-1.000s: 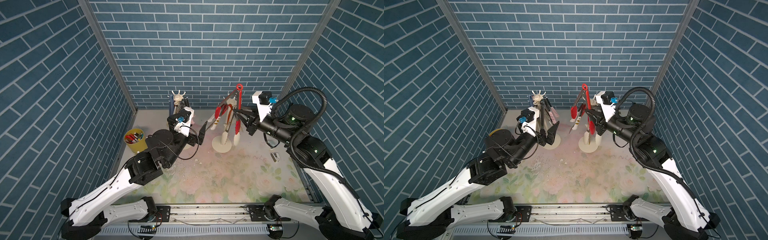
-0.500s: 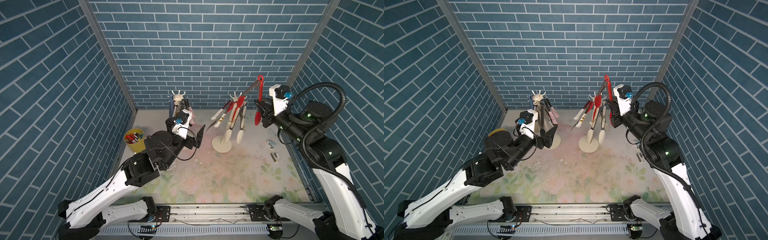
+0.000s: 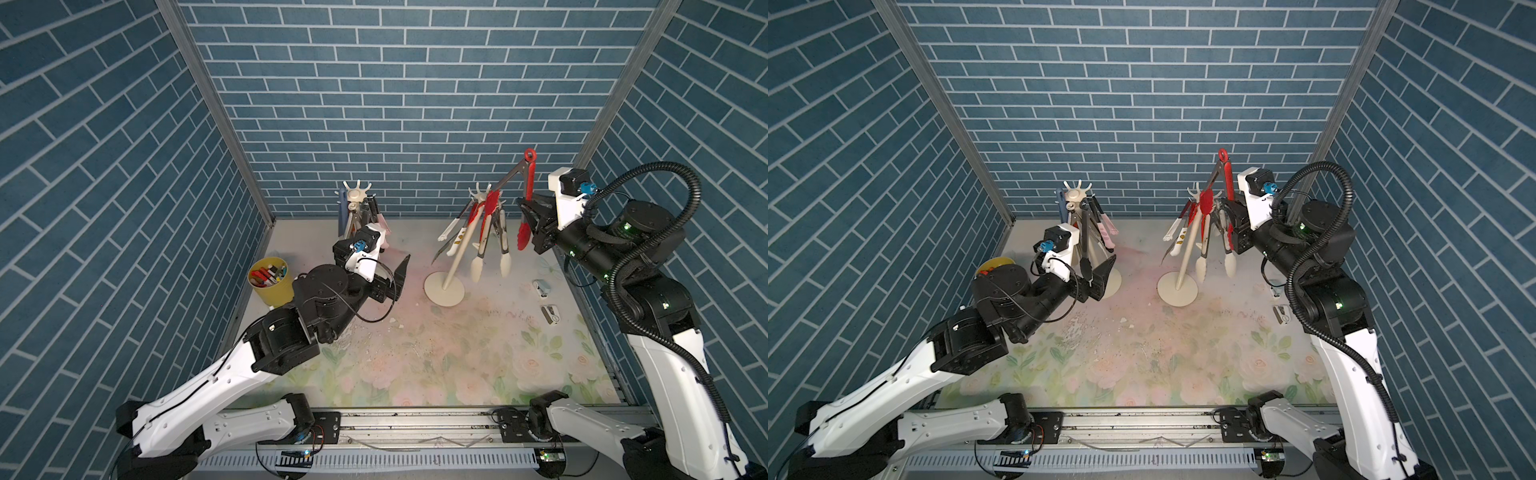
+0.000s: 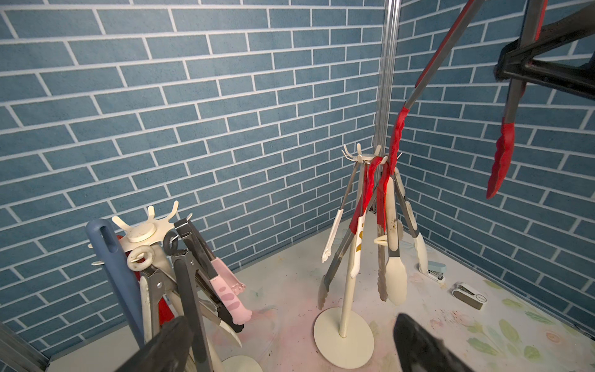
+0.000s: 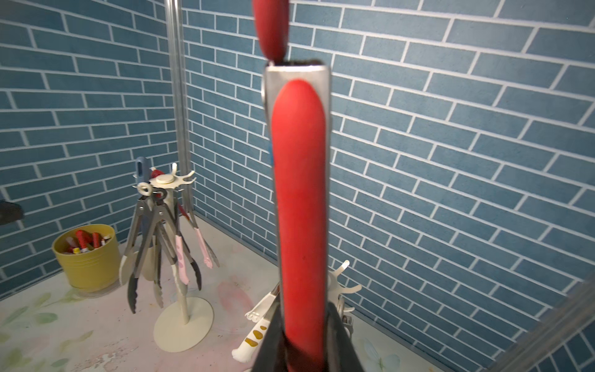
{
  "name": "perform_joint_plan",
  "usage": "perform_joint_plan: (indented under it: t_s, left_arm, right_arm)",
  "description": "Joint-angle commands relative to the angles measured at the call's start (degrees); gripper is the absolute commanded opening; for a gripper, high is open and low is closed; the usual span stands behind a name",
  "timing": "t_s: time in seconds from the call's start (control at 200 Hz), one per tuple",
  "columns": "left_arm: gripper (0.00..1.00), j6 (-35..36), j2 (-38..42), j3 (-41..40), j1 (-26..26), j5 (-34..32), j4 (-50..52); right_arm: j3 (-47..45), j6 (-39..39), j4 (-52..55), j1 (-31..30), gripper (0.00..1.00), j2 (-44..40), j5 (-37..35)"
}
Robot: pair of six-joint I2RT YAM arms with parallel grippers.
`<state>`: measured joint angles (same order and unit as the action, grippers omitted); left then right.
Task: Hang food tongs on kitchen utensil racks
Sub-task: Pick up the food tongs from the center of the board.
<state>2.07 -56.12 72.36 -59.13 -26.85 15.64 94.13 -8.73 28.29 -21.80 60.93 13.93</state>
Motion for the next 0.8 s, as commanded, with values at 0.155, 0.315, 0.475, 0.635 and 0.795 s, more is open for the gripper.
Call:
perform_joint_plan:
  t_s: [0.155, 0.315, 0.475, 0.635, 0.795]
  left_arm:
    - [0.99, -0.31, 0.64, -1.08, -0.17, -0.11, -0.96]
    - [0.99, -0.33, 0.68, -1.34, -0.16, -0.04, -1.04]
    - [0.99, -0.28, 0.97, -2.10, -0.13, -0.29, -1.60]
    - [0.99, -0.39, 1.00, -2.49, -0.07, -0.17, -1.84]
    - [0.99, -0.51, 1.42, -3.01, -0.09, -0.11, -1.90]
  right_arm:
    - [2.60, 7.66, -3.91, 0.11, 0.00, -0.27, 13.02]
    - [5.47, 10.52, -5.09, 0.09, 0.00, 0.21, 14.61]
    - [9.28, 12.51, -4.93, 0.10, 0.00, 1.25, 15.79]
    - [12.31, 11.04, -4.41, 0.10, 0.00, 2.00, 10.96]
    - [18.52, 5.24, 1.53, 0.09, 0.00, 5.53, -0.88]
